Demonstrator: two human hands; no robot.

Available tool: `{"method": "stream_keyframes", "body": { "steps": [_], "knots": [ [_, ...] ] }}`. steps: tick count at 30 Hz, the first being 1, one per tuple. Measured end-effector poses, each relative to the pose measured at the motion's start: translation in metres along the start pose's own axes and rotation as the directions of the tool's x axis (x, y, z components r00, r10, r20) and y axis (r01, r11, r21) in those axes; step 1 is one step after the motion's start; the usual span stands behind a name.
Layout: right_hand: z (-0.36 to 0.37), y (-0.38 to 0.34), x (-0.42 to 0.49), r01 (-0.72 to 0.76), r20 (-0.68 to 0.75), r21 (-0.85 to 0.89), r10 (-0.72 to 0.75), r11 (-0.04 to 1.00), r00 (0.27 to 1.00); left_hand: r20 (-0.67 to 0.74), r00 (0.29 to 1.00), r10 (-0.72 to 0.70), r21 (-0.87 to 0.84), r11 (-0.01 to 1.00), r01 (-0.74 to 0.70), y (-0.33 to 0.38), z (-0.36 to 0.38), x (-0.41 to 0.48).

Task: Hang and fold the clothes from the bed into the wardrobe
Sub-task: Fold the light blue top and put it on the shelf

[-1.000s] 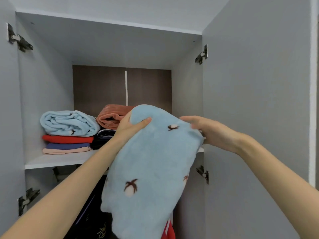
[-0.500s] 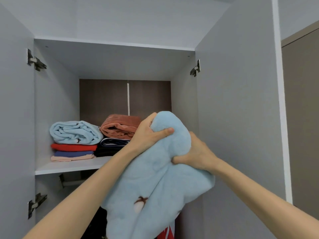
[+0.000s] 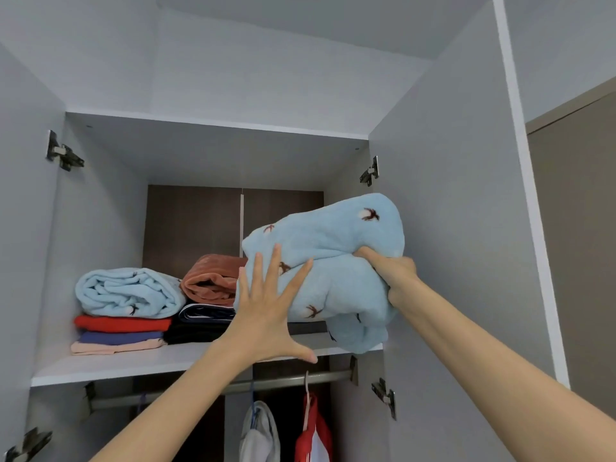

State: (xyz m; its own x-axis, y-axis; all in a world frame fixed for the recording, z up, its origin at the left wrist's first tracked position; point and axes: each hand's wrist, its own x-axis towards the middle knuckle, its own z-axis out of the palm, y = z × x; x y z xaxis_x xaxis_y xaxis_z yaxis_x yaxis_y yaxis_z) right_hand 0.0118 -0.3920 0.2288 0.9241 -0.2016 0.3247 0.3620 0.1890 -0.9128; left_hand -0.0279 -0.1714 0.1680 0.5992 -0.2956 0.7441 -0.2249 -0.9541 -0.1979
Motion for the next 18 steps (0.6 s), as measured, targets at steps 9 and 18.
{"method": "stream_keyframes", "body": {
  "steps": [9,18],
  "knots": [
    [0.041,0.002,0.045,-0.271,0.358,0.314,0.151,0.91,0.921,-0.194,0.957,-0.217,-0.299,0.942,0.153,-0.01,0.065,0.059],
    [0.092,0.016,0.126,-0.21,0.409,0.602,-0.072,0.77,0.91,-0.552,0.812,-0.19,-0.289,0.957,0.028,-0.073,0.12,0.174]
  ]
}}
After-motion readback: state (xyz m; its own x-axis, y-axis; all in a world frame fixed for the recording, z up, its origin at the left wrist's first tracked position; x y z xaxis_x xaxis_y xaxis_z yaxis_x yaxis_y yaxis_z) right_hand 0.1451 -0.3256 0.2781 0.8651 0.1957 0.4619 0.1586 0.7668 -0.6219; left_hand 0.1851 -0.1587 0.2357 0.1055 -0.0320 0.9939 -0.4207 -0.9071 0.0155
